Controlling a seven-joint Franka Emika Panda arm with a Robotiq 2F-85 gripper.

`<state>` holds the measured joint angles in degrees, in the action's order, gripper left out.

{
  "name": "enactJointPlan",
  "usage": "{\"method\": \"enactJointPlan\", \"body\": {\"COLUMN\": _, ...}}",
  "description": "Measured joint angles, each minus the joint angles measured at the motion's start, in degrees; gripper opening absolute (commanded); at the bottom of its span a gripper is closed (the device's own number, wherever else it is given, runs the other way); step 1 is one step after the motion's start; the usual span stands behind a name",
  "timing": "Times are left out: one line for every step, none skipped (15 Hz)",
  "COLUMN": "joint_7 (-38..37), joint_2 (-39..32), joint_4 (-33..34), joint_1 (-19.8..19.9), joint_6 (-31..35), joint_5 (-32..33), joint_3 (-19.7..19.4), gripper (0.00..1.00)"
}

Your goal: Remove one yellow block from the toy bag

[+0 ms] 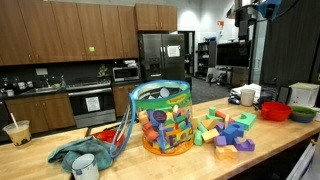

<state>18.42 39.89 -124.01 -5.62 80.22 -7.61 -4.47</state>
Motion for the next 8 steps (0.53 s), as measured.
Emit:
{"method": "enactJointPlan", "body": {"joint_7": 0.63, "joint_2": -0.95, "joint_4": 0.64, "joint_1": -0.98, "joint_6": 1.18, "joint_5": -1.05, "joint_3": 0.37, "gripper": 1.00}}
{"method": "enactJointPlan", "body": {"joint_7": 1.33, "joint_2": -2.19, "joint_4": 1.27, "joint_1": -2.00, "joint_6": 2.61, "joint_5": -2.11, "joint_3": 0.85, "gripper": 1.00}}
{"method": "enactJointPlan", "body": {"joint_7": 2.01, "joint_2": -3.73, "joint_4": 1.89, "joint_1": -2.94, "joint_6": 4.09, "joint_5": -3.09, "joint_3": 1.39, "gripper": 1.00}}
{"method": "enactJointPlan", "body": {"joint_7": 2.78, "joint_2": -5.53, "joint_4": 2.55, "joint_1": -3.78, "joint_6": 5.62, "joint_5": -3.91, "joint_3": 1.98, "gripper": 1.00}}
{"method": "enactJointPlan", "body": {"joint_7": 3.62, "joint_2": -7.42, "joint_4": 3.25, "joint_1": -4.49, "joint_6": 7.09, "joint_5": -4.44, "joint_3": 2.53, "gripper": 1.00}}
{"method": "enactJointPlan", "body": {"joint_7": 4.50, "joint_2": -9.35, "joint_4": 4.01, "joint_1": -5.04, "joint_6": 8.49, "joint_5": -4.83, "joint_3": 3.07, "gripper": 1.00}}
{"method": "enactJointPlan", "body": {"joint_7": 5.43, "joint_2": -11.29, "joint_4": 4.87, "joint_1": -5.48, "joint_6": 9.69, "joint_5": -4.92, "joint_3": 3.54, "gripper": 1.00}}
{"method": "enactJointPlan", "body": {"joint_7": 6.43, "joint_2": -13.21, "joint_4": 5.73, "joint_1": -5.80, "joint_6": 10.85, "joint_5": -4.92, "joint_3": 3.96, "gripper": 1.00}}
